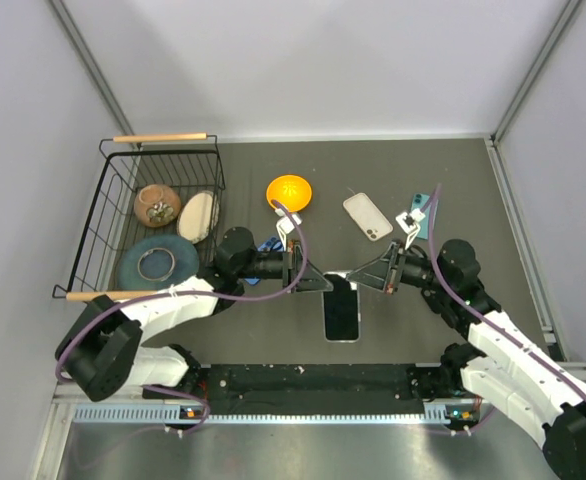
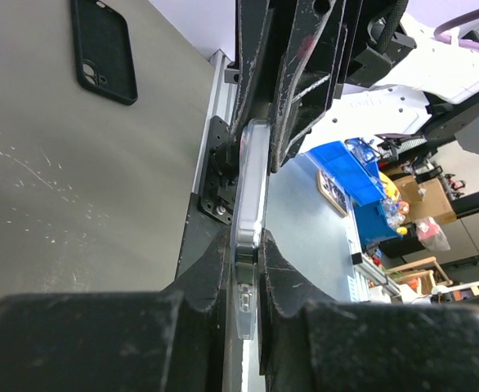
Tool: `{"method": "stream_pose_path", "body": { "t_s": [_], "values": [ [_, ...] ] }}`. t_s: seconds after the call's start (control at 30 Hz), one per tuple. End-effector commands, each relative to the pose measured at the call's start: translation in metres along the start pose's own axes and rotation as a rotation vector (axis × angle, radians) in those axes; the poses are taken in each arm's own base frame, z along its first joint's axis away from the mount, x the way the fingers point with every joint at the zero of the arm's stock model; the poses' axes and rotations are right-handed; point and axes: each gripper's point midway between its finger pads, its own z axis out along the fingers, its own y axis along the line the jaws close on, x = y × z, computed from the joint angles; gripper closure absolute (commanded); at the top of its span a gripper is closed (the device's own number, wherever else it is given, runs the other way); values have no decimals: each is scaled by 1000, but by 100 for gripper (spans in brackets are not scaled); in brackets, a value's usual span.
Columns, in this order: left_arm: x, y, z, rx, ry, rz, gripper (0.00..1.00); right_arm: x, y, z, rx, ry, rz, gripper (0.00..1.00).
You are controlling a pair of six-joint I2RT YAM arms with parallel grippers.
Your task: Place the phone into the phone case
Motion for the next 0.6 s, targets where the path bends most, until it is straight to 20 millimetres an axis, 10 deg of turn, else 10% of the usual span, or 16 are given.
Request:
{"method": "stream_pose_path", "body": {
  "t_s": [0.0,0.1,0.3,0.5,0.57],
  "values": [
    [-25,-2,-1,-50,-70,88,82,-16,13,0,-18,-45,-34,100],
    [-20,-4,-2,-31,-60,76,54,-27,21,0,-34,-92,-32,100],
    [0,-2,-4,17,-30,28,38,-43,37,1,-74,-138,-18,100],
    [12,-2,3,58,4,-1,39,-52,46,3,-117,-161,-1,100],
    [11,-4,5,82,0,6,62,-51,45,4,-122,-160,2,100]
  ]
}}
